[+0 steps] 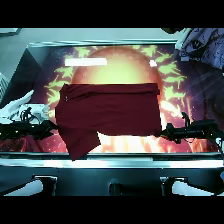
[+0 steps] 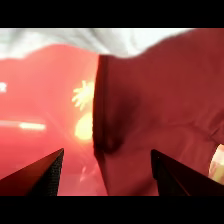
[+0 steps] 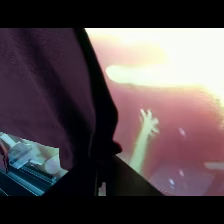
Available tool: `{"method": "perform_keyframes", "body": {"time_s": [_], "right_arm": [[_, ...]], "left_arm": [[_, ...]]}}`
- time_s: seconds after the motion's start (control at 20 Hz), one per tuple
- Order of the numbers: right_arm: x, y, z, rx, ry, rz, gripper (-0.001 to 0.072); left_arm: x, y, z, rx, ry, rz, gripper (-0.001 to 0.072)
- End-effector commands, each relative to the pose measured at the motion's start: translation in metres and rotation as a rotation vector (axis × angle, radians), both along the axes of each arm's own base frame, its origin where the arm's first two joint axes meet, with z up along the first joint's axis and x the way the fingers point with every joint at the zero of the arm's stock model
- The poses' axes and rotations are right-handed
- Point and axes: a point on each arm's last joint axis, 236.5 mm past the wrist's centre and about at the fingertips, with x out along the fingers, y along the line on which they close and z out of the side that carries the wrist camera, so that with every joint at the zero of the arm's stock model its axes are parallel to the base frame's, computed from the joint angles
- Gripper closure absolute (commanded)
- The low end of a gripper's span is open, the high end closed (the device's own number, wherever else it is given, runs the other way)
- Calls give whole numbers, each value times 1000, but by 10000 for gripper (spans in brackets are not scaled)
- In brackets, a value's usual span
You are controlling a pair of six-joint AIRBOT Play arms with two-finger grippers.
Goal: Fold the clothes and pants, and hang the long-sleeved shirts on hangers.
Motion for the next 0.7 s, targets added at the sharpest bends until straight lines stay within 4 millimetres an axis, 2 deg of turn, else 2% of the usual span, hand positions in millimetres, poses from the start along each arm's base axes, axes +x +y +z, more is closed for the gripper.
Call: {"method": "perform_keyframes", "body": {"time_s": [0.0, 0.15, 0.2, 0.25, 0.3, 0.4, 0.5, 0.6, 0.65], "right_arm": [[1, 1, 2, 9, 1, -9, 677], [5, -1, 7, -9, -25, -13, 678], [7, -2, 10, -17, -38, -15, 678], [8, -3, 13, -24, -49, -16, 678], [9, -3, 17, -26, -61, -15, 678], [15, -2, 30, -25, -102, -28, 679], [32, 3, 48, -49, -170, -19, 680], [63, 14, 76, -102, -262, 31, 680], [83, 21, 96, -136, -319, 55, 680]], "left_arm": [[5, -11, -9, -2, -6, -7, 85], [3, -25, -21, -14, 27, -38, 108], [2, -27, -26, -16, 39, -41, 281], [3, -28, -28, -26, 47, -34, 595], [5, -30, -27, -36, 44, -23, 687], [12, -30, -19, -46, 26, -27, 689], [30, -28, 2, -42, -27, -51, 691], [65, -21, 39, -14, -120, -47, 691], [87, -17, 68, 8, -195, -47, 692]]}}
